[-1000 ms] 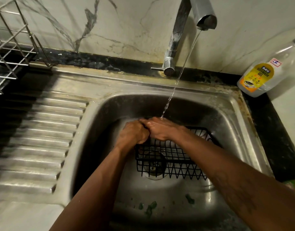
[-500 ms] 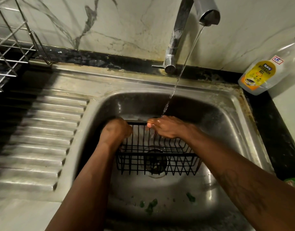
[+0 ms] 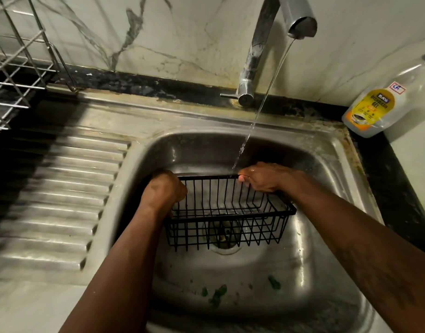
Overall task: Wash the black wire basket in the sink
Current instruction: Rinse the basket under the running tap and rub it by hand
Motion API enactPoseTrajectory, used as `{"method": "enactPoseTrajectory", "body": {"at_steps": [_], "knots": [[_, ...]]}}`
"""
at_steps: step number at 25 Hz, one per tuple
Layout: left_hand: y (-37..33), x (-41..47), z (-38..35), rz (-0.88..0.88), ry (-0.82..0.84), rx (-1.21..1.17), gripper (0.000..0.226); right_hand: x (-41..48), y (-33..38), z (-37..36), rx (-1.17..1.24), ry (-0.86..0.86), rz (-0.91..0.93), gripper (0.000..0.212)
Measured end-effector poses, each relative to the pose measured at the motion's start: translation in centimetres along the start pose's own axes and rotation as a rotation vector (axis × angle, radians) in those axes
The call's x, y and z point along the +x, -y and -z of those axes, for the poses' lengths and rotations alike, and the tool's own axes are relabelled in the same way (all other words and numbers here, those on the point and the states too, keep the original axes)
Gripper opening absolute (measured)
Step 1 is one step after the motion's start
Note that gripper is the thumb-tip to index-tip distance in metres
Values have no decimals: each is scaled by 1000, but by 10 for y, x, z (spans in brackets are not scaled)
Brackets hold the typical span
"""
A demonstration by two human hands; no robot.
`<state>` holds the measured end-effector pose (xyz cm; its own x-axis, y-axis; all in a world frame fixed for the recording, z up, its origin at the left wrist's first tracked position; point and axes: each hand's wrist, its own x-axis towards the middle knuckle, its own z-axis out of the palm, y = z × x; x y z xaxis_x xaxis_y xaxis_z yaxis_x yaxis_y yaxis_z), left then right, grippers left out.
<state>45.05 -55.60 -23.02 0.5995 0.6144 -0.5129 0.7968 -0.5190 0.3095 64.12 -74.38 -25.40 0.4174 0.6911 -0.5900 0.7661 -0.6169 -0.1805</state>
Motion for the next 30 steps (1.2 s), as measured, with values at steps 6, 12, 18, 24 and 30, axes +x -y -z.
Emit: {"method": "enactPoseTrajectory", "body": {"at_steps": [6,12,18,24,30], "knots": [[6,-4,-2,-5,-39,-38,27,7,-5,-1,-75,-9,28,22],[3,-3,2,29,11,-69,17,21,54,-12,-46,-109,256,56],[5,-4,0,-4,35,-102,17,12,38,-2,-6,-125,164,38],[1,-10,-3,-39,-34,-88,18,1,16,0,-183,12,-37,25],[-20,-4,-10,-134,-27,-122,17,14,71,-7,49,-106,197,41]]}}
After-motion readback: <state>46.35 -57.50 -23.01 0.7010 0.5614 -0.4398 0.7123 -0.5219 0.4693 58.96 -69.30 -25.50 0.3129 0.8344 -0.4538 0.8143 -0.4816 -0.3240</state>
